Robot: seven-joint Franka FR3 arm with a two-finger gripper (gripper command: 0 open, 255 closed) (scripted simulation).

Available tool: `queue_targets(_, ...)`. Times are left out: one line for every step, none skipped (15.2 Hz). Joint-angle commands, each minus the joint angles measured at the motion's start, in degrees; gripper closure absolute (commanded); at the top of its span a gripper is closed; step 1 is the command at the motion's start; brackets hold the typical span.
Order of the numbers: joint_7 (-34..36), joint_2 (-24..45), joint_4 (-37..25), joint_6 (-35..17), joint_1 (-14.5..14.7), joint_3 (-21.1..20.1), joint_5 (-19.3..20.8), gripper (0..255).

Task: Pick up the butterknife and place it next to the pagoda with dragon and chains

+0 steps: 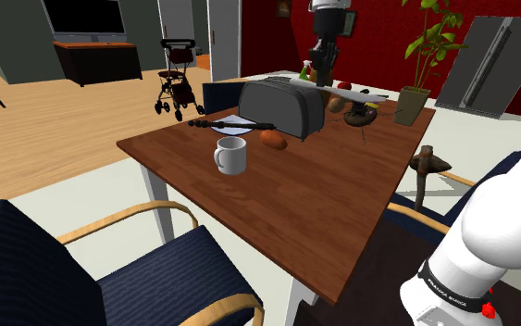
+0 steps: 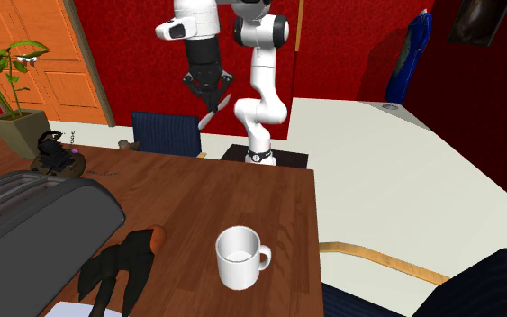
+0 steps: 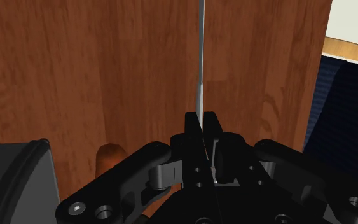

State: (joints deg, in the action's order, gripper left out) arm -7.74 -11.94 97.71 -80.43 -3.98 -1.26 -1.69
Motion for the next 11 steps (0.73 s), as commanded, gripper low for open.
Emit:
queue_targets(-2.98, -0.35, 0.29, 0.14, -1.14, 1.74, 0.62, 255)
queue_targets(-4.42, -0.29, 0.22, 0.17, -1.69, 2.61, 0.95, 255)
queue_targets(-5.86, -0.17, 0.08, 0.21, -2.25, 3.49, 1.26, 255)
queue_targets(-7.30, 0.01, -0.12, 0.24, -2.81, 4.35, 1.57, 255)
queue_targets(-8.74, 0.25, -0.39, 0.28, -3.37, 5.22, 1.88, 255)
queue_targets(-10.18, 0.55, -0.73, 0.31, -3.94, 6.08, 2.16, 255)
queue_targets(-11.63, 0.92, -1.13, 0.35, -4.50, 6.94, 2.44, 255)
queue_targets(-13.08, 1.34, -1.60, 0.38, -5.06, 7.81, 2.70, 255)
queue_targets(-14.53, 1.83, -2.15, 0.42, -5.64, 8.67, 2.93, 255)
queue_targets(-15.99, 2.39, -2.76, 0.47, -6.23, 9.51, 3.14, 255)
queue_targets(-17.45, 3.01, -3.44, 0.52, -6.80, 10.37, 3.33, 255)
